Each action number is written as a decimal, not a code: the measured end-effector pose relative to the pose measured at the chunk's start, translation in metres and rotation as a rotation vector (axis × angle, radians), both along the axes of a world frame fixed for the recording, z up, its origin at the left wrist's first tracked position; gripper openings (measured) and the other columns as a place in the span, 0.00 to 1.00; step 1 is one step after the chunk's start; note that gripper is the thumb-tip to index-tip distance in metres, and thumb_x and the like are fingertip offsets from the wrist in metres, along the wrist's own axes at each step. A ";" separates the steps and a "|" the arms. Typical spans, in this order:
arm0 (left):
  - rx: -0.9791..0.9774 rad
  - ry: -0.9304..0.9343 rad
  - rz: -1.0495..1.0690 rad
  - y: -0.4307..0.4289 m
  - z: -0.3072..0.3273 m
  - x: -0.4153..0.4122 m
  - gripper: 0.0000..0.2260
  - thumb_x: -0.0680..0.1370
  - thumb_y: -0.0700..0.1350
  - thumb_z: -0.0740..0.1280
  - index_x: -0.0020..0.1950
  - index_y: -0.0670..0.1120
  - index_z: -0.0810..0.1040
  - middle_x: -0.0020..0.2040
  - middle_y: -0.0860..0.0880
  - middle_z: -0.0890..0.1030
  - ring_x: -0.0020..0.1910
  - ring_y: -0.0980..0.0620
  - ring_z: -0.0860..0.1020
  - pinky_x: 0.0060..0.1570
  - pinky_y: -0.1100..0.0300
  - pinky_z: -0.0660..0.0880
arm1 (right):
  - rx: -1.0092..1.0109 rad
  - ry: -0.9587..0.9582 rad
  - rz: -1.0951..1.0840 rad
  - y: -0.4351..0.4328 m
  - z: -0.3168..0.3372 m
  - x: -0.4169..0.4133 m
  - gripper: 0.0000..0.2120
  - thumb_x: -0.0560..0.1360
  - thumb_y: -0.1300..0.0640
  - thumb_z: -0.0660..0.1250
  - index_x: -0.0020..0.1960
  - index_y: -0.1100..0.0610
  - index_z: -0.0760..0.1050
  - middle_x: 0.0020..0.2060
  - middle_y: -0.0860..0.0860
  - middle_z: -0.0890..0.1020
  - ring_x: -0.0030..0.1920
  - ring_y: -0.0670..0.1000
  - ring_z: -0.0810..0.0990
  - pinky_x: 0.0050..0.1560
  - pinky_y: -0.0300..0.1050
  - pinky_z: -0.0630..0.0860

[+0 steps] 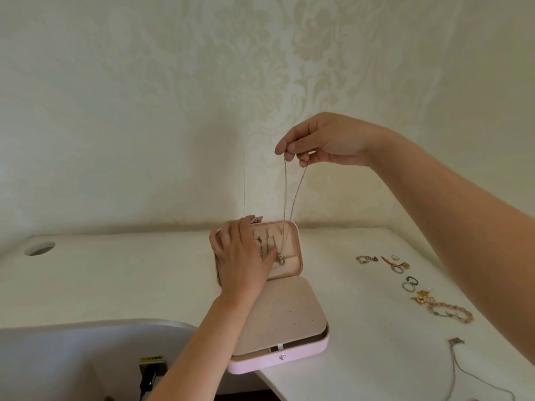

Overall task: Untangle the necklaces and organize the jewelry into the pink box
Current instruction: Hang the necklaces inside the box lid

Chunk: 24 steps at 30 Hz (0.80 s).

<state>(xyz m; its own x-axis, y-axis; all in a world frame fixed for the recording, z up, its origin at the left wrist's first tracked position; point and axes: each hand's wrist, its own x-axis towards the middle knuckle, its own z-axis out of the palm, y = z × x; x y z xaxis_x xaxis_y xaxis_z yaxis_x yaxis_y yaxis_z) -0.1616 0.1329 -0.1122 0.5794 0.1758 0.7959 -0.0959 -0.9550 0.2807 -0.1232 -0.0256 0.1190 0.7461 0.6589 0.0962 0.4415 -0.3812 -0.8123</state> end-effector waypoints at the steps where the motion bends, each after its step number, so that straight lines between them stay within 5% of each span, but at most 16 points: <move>1: 0.004 0.000 0.002 0.000 0.000 0.000 0.30 0.64 0.53 0.76 0.61 0.44 0.74 0.55 0.47 0.78 0.56 0.43 0.73 0.61 0.41 0.66 | -0.001 -0.002 -0.003 0.001 0.001 0.001 0.09 0.77 0.67 0.62 0.51 0.60 0.81 0.39 0.51 0.80 0.35 0.45 0.74 0.42 0.36 0.76; 24: -0.030 -0.006 -0.018 0.000 0.000 0.002 0.21 0.68 0.43 0.69 0.61 0.44 0.74 0.53 0.48 0.78 0.57 0.48 0.69 0.64 0.48 0.61 | 0.066 -0.095 -0.038 0.002 -0.010 0.027 0.08 0.76 0.67 0.65 0.49 0.58 0.81 0.42 0.52 0.82 0.45 0.49 0.79 0.48 0.36 0.77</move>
<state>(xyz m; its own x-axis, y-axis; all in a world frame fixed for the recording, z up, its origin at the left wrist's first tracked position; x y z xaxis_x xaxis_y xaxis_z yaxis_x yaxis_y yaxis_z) -0.1598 0.1333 -0.1125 0.5780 0.1891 0.7939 -0.1151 -0.9442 0.3087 -0.0959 -0.0239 0.1086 0.7560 0.6199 0.2101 0.5040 -0.3465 -0.7912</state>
